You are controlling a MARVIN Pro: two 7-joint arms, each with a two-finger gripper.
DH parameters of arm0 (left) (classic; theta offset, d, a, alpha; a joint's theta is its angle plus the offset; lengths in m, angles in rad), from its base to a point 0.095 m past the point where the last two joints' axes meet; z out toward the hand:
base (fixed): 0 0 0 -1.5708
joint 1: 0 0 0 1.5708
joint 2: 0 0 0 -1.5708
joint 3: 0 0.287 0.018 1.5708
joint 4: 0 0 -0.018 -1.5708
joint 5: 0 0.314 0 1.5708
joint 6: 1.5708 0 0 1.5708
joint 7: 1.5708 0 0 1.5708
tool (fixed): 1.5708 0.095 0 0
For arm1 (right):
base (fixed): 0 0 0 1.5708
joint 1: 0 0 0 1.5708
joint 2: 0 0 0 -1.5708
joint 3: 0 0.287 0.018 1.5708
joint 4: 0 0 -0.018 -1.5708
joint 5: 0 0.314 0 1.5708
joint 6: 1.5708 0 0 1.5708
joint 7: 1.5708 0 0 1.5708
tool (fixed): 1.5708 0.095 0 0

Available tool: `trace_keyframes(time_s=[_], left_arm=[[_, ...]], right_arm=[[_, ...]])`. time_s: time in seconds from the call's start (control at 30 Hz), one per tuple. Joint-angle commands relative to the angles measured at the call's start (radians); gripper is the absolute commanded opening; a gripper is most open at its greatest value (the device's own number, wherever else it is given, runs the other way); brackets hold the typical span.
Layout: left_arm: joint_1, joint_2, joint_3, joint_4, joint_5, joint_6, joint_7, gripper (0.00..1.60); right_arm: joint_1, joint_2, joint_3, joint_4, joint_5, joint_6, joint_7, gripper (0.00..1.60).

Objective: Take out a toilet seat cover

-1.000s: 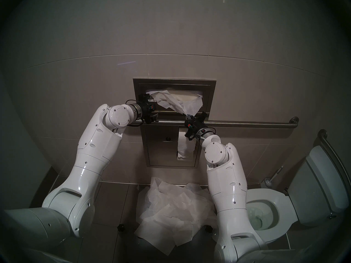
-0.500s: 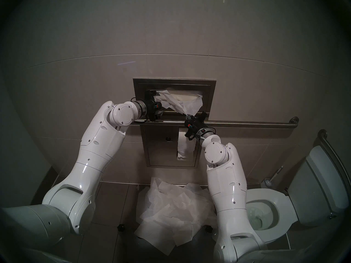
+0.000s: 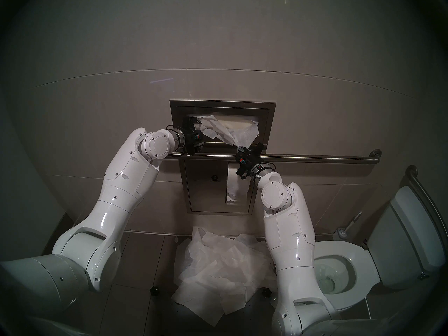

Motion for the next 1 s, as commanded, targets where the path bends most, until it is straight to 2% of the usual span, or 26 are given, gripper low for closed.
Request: trace_keyframes(time_s=[0.0,0.07,0.13,0.17,0.2,0.57,0.7,0.87,0.93,0.97], left_arm=[[-0.077,-0.011,-0.01,-0.013,-0.001,-0.016,0.031,1.6],[-0.077,-0.012,-0.01,-0.009,0.002,-0.02,0.033,1.6],[-0.076,-0.013,-0.012,-0.004,0.001,-0.024,0.025,1.37],[-0.075,-0.014,-0.013,-0.003,-0.001,-0.024,0.022,1.41],[-0.073,-0.014,-0.014,-0.002,0.0,-0.026,0.022,1.6],[-0.081,-0.016,-0.028,0.035,-0.009,-0.042,0.018,1.59],[-0.101,-0.02,-0.036,0.05,-0.012,-0.046,0.019,1.34],[-0.129,-0.02,-0.03,0.072,0.002,-0.058,0.03,1.22],[-0.138,-0.023,-0.029,0.083,0.001,-0.063,0.029,1.08],[-0.142,-0.024,-0.028,0.088,0.003,-0.064,0.03,0.8]], right_arm=[[0.029,-0.001,-0.001,-0.038,0.0,-0.007,-0.009,0.0],[0.029,-0.002,0.0,-0.039,0.0,-0.007,-0.009,0.0],[0.029,-0.002,0.001,-0.039,-0.001,-0.008,-0.008,0.0],[0.029,-0.003,0.001,-0.04,-0.002,-0.008,-0.008,0.0],[0.029,-0.003,0.001,-0.04,-0.002,-0.008,-0.008,0.0],[0.029,-0.008,0.006,-0.04,-0.007,-0.011,-0.005,0.0],[0.03,-0.009,0.007,-0.039,-0.008,-0.012,-0.004,0.0],[0.03,-0.011,0.009,-0.038,-0.009,-0.014,-0.003,0.0],[0.03,-0.012,0.01,-0.038,-0.01,-0.015,-0.003,0.0],[0.03,-0.012,0.011,-0.038,-0.011,-0.015,-0.003,0.0]])
